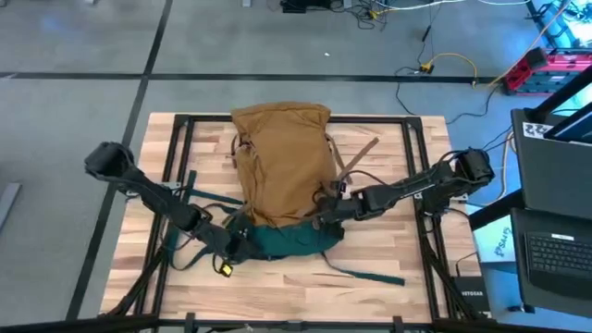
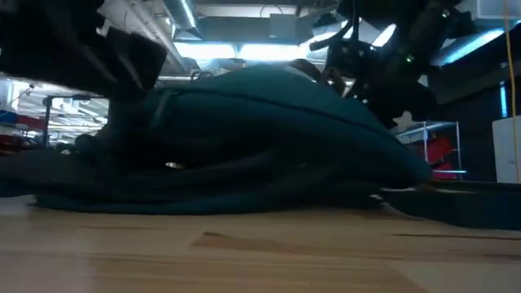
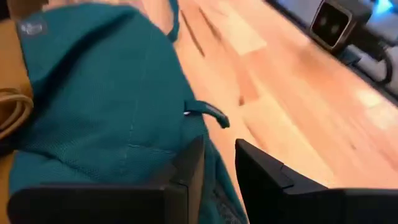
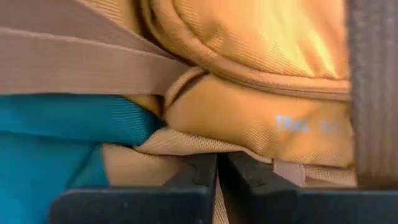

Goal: Unpack backpack
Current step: Open the brown backpack

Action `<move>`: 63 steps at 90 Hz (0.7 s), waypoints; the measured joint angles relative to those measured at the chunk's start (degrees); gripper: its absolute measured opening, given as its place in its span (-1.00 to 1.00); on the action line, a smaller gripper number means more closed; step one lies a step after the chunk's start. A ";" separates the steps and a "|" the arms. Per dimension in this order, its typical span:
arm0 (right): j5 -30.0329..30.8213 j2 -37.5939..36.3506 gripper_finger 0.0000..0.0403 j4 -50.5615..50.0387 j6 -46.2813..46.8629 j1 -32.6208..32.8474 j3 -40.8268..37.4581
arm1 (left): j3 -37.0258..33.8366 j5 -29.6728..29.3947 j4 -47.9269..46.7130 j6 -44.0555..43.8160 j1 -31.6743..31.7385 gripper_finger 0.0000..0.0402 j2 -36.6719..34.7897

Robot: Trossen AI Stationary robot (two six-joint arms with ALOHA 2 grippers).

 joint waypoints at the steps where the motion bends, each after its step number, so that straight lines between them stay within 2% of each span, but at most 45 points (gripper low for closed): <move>1: -0.17 0.00 -1.00 0.24 -0.14 0.00 0.00 | 0.02 -0.07 -0.21 -0.06 0.14 -0.62 0.06; 25: -5.28 0.00 -1.00 3.10 -0.48 0.24 -0.04 | 0.29 -11.58 -13.91 -8.01 1.31 -0.62 -1.45; 43: -8.34 0.00 -1.00 5.97 -3.08 2.41 -0.02 | 0.23 -18.11 -24.45 -15.67 1.13 -0.62 -4.29; 63: -13.70 -0.08 -1.00 8.53 -5.33 4.71 0.14 | 0.00 -30.95 -40.20 -28.93 -1.09 -0.62 -9.32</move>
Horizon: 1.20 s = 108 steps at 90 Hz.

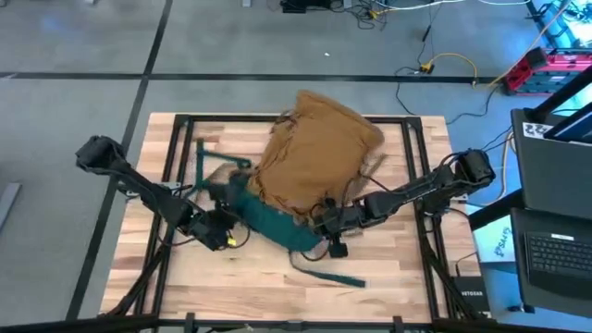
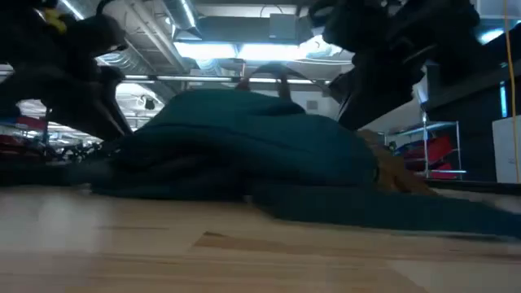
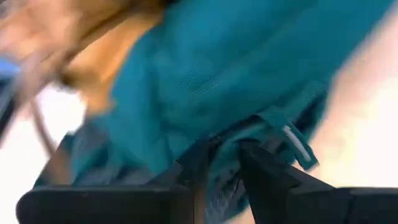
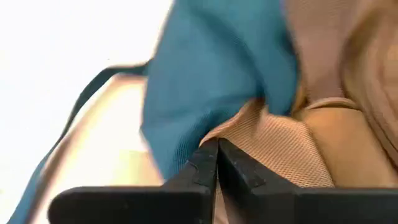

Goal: Unpack backpack
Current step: Open the brown backpack

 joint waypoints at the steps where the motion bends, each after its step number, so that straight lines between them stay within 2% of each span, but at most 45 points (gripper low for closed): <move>1: 0.07 -0.04 -1.00 -0.14 -0.09 0.17 0.03 | -0.01 -0.46 -0.45 -0.54 -0.16 -0.62 -0.26; 22: 1.50 -0.88 -1.00 -3.01 -2.05 3.67 0.71 | -0.14 -10.06 -10.00 -11.78 -3.45 -0.62 -5.82; 27: 3.93 -1.14 -1.00 -4.79 -2.13 4.44 1.24 | -0.12 -11.57 -8.63 -10.66 -4.30 -0.62 -6.75; 38: 14.52 -2.25 -1.00 -10.00 -1.86 6.22 2.77 | -0.08 -12.85 0.16 -1.33 -5.89 -0.62 -7.76; 44: 23.14 -2.80 -1.00 -13.49 -0.60 6.90 3.76 | -0.08 -12.63 5.83 4.67 -6.32 -0.62 -7.61; 56: 41.36 -3.63 -1.00 -21.20 4.22 7.20 5.25 | -0.02 -8.63 14.79 13.35 -6.09 -0.62 -6.40; 62: 46.55 -4.22 -1.00 -24.29 6.82 6.93 5.28 | -0.01 -6.56 17.62 15.96 -5.69 -0.62 -5.32; 70: 48.84 -4.33 -1.00 -28.54 10.96 5.78 5.28 | -0.01 -4.07 20.78 18.06 -4.74 -0.62 -3.41; 88: 49.00 -4.33 -1.00 -40.02 23.25 2.46 5.11 | 0.01 2.48 27.02 21.69 -2.00 -0.62 1.80; 108: 49.21 -4.33 -1.00 -40.50 25.75 1.28 5.09 | 0.04 4.93 30.18 23.59 0.74 -0.62 5.59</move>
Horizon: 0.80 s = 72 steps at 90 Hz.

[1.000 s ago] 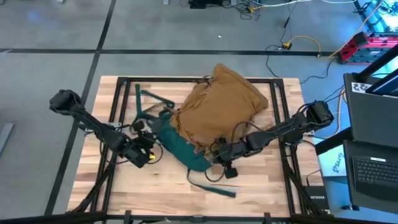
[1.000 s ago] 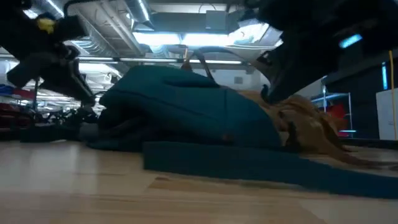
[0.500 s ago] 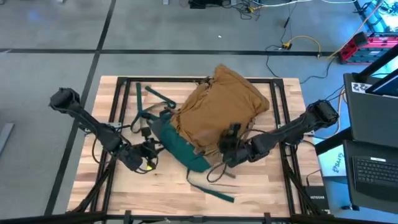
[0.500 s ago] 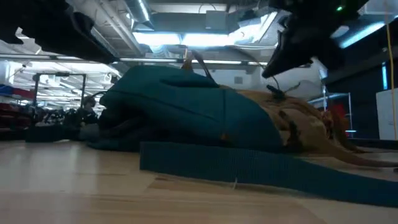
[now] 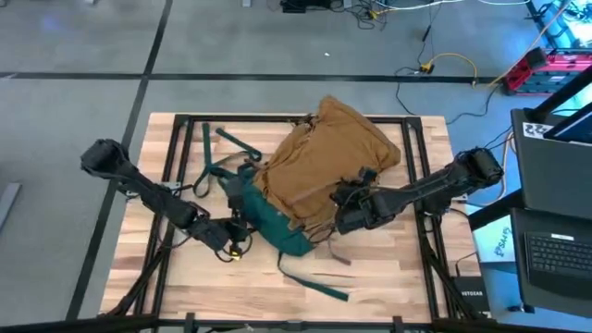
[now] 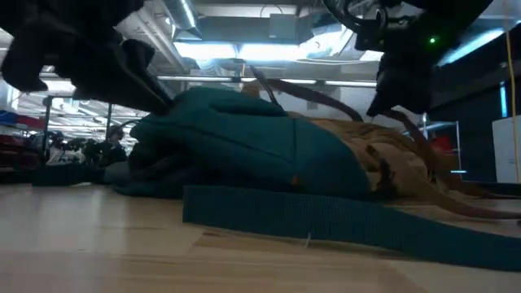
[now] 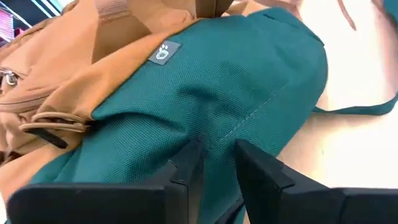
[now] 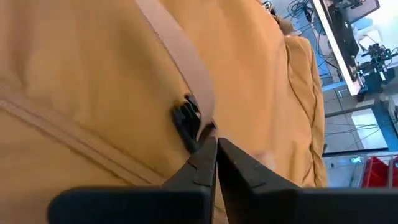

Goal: Unpack backpack
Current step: Open the brown backpack

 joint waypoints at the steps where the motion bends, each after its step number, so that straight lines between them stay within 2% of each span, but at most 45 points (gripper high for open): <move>1: 0.01 0.00 -1.00 -0.01 0.11 -0.06 0.00 | 0.00 0.12 0.15 0.09 0.14 -0.62 0.19; 48: -0.38 0.02 -1.00 6.02 -2.98 -0.28 0.00 | 0.06 0.46 0.51 4.40 1.58 -0.62 1.09; 59: -1.02 0.02 -1.00 11.03 -6.73 -0.21 0.00 | 0.25 -1.47 -0.10 7.35 0.72 -0.62 -0.77; 72: -4.51 0.04 -1.00 18.51 -13.54 -0.21 -0.03 | 0.25 -6.86 -3.81 8.75 -1.36 -0.62 -4.98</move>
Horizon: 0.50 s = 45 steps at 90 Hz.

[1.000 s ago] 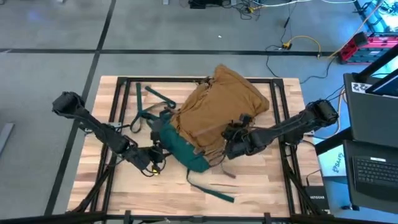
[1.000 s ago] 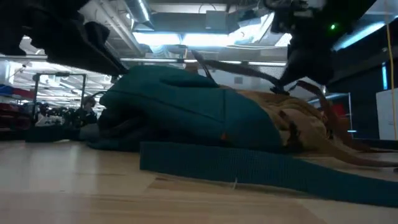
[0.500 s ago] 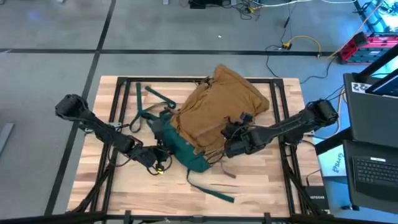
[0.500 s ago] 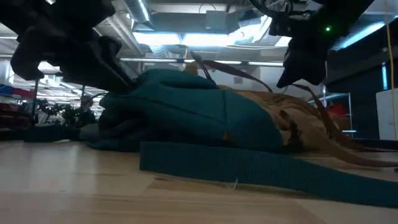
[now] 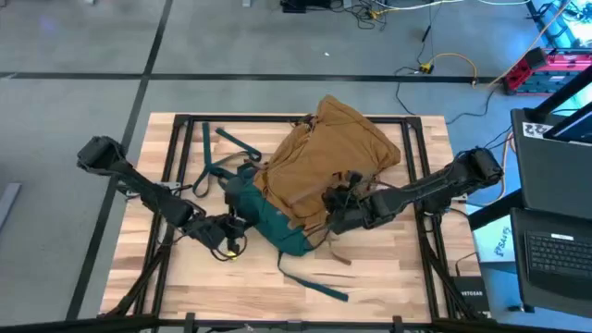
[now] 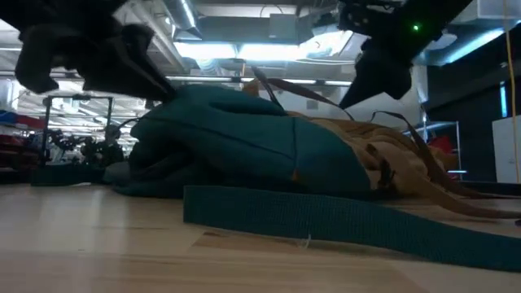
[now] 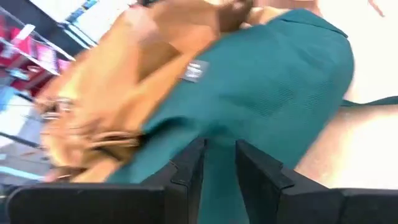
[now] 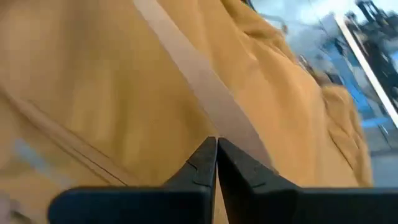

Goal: Unpack backpack
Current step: Open the brown backpack

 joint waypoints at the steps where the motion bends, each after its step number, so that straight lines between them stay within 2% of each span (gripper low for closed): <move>1: -0.17 0.01 -1.00 0.37 -0.30 0.00 0.00 | 0.00 -0.27 -0.57 -0.27 -0.15 -0.62 -0.29; 30: -3.96 0.85 -1.00 9.59 -7.41 0.00 0.00 | 0.02 -6.71 -16.73 -9.81 -3.72 -0.62 -7.10; 40: -3.79 2.38 -1.00 10.15 -8.56 -0.06 0.00 | -0.46 -6.70 -16.85 -12.38 -3.72 -0.62 -7.10; 45: -1.49 2.81 -1.00 8.57 -8.26 -0.04 -0.02 | -0.72 -6.67 -15.83 -12.41 -3.72 -0.62 -7.10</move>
